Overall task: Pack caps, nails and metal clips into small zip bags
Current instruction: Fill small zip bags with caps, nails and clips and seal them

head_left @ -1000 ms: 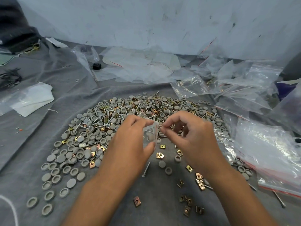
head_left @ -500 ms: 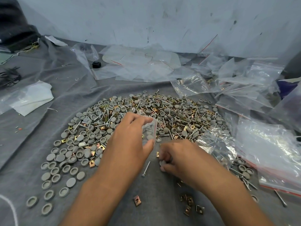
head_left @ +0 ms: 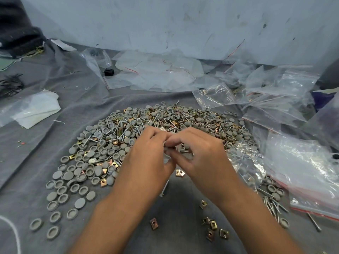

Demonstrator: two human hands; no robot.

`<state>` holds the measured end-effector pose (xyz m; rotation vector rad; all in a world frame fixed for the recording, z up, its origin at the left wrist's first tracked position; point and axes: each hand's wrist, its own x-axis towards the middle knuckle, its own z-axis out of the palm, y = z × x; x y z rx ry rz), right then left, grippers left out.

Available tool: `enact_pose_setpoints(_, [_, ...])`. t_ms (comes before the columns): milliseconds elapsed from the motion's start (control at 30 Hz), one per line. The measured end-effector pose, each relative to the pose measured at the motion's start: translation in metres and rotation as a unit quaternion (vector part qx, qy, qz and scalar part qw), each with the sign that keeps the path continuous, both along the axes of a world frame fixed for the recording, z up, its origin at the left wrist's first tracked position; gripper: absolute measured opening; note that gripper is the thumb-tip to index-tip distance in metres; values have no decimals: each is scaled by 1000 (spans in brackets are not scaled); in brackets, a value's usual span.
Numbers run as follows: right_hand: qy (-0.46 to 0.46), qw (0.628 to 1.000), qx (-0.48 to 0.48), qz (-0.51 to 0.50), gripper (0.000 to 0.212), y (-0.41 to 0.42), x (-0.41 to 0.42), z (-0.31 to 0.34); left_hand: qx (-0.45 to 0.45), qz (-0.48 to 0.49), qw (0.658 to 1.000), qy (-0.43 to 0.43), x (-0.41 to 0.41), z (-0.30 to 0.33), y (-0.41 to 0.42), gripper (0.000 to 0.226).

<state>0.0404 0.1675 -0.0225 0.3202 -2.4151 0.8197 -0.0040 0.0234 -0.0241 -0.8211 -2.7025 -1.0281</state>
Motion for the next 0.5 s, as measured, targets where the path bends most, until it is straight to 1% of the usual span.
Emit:
enact_pose_setpoints(133, [-10, 1000, 4, -6, 19, 5, 2, -1, 4, 3, 1000, 4, -2, -1, -1, 38])
enact_pose_setpoints(233, [15, 999, -31, -21, 15, 11, 3, 3, 7, 8, 1000, 3, -3, -2, -3, 46])
enact_pose_setpoints(267, [9, 998, -45, -38, 16, 15, 3, 5, 8, 14, 1000, 2, -5, -2, -4, 49])
enact_pose_setpoints(300, [-24, 997, -52, -59, 20, 19, 3, 4, 9, 19, 1000, 4, -6, -3, -6, 51])
enact_pose_setpoints(333, [-92, 992, -47, -75, 22, 22, 3, 2, 9, 24, 1000, 6, -8, -3, -8, 52])
enact_pose_setpoints(367, [-179, 980, -21, -84, 22, 24, 3, -2, 11, 26, 1000, 7, -9, -4, -9, 53])
enact_pose_setpoints(400, [-254, 963, 25, -86, 19, 25, 3, -9, 16, 26, 1000, 4, -9, -4, -9, 53])
enact_pose_setpoints(467, [-339, 932, 108, -74, 25, 23, 4, -20, 21, 18, 1000, -6, -8, -5, -8, 54])
enact_pose_setpoints(500, [-357, 924, 118, -64, 29, 21, 3, -24, 18, 14, 1000, -8, -7, -5, -7, 55])
